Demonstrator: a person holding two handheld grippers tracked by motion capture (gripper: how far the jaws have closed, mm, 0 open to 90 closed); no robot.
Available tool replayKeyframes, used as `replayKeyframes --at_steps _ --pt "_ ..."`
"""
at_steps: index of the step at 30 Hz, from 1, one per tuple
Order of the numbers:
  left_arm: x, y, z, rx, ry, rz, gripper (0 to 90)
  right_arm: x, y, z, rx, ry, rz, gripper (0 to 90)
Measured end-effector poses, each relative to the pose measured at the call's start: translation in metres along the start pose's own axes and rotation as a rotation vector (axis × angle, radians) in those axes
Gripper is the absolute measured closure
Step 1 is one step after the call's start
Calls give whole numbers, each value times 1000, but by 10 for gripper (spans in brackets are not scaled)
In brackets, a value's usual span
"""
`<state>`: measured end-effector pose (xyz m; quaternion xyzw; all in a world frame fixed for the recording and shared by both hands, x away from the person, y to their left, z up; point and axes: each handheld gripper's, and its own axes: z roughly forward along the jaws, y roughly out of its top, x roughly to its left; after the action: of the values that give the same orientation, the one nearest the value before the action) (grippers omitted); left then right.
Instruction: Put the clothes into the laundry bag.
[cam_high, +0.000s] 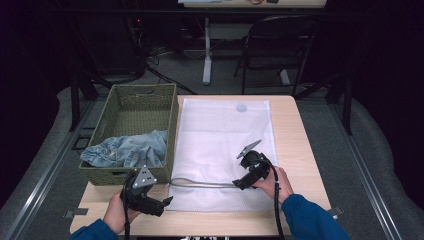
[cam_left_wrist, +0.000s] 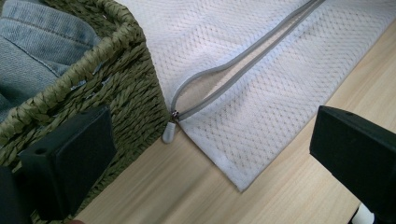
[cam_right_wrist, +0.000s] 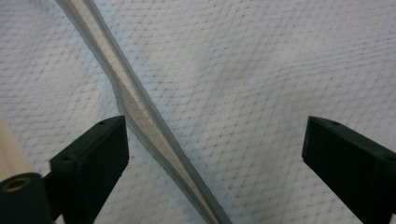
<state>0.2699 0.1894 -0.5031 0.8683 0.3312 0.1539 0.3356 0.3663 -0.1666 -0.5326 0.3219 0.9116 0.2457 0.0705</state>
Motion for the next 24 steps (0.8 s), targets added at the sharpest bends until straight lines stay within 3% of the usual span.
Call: replayKeyframes --at_steps 11,21,24 --pt "-1 0 -1 5 -5 9 2 8 17 27 64 -25 -56 199" --pt "-1 0 -1 9 -12 12 2 12 21 40 110 -28 -64 247" --pt "-1 0 -1 11 -14 10 2 12 21 41 104 -9 -76 254"
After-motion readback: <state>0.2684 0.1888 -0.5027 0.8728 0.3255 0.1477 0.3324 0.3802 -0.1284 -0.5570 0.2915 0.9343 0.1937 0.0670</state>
